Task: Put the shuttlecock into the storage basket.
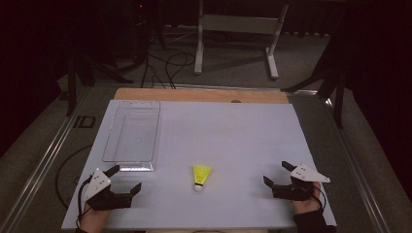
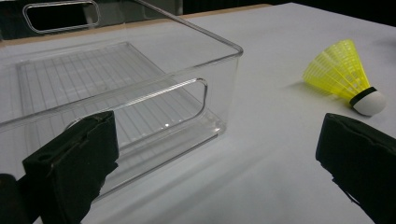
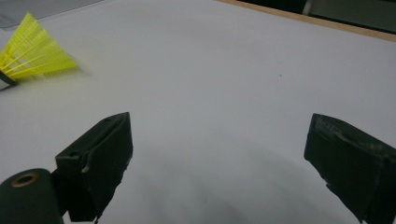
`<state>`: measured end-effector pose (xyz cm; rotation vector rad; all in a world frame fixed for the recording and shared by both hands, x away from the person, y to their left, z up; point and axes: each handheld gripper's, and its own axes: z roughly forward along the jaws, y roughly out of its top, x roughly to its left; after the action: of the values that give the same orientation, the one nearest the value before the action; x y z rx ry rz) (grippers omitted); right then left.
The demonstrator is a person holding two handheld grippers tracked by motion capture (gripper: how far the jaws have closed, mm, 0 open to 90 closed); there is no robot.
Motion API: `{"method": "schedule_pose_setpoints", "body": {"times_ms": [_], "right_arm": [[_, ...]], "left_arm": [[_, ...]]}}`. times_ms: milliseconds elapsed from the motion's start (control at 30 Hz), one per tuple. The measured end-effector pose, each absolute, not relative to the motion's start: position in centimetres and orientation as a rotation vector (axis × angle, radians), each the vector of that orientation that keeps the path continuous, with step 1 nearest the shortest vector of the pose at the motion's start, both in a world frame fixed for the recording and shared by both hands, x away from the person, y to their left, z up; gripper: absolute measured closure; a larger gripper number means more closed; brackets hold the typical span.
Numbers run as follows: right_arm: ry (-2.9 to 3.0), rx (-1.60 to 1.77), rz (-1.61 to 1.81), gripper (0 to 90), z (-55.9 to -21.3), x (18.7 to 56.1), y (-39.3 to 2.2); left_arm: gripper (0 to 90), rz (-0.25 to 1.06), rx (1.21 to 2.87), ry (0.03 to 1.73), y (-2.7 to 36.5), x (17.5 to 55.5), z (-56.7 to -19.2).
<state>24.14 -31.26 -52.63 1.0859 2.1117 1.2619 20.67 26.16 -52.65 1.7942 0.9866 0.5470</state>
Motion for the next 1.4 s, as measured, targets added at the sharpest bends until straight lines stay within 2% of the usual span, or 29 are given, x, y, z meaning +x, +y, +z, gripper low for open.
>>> {"method": "schedule_pose_setpoints", "body": {"times_ms": [433, 867, 1400], "right_arm": [[2.097, 1.084, 1.263, 8.3, -52.5, 24.0, -31.3], [2.085, 1.086, 1.273, 8.3, -52.2, 23.9, -31.1], [2.076, 1.077, 1.294, 8.4, -52.1, 23.9, -31.0]], "left_arm": [[0.2, 0.528, 1.792, 0.987, 26.2, 20.7, -52.4], [0.1, 0.45, 1.885, 0.988, 25.1, 21.0, -51.3], [0.1, 0.447, 1.99, 0.93, 24.9, 21.6, -48.2]]}}
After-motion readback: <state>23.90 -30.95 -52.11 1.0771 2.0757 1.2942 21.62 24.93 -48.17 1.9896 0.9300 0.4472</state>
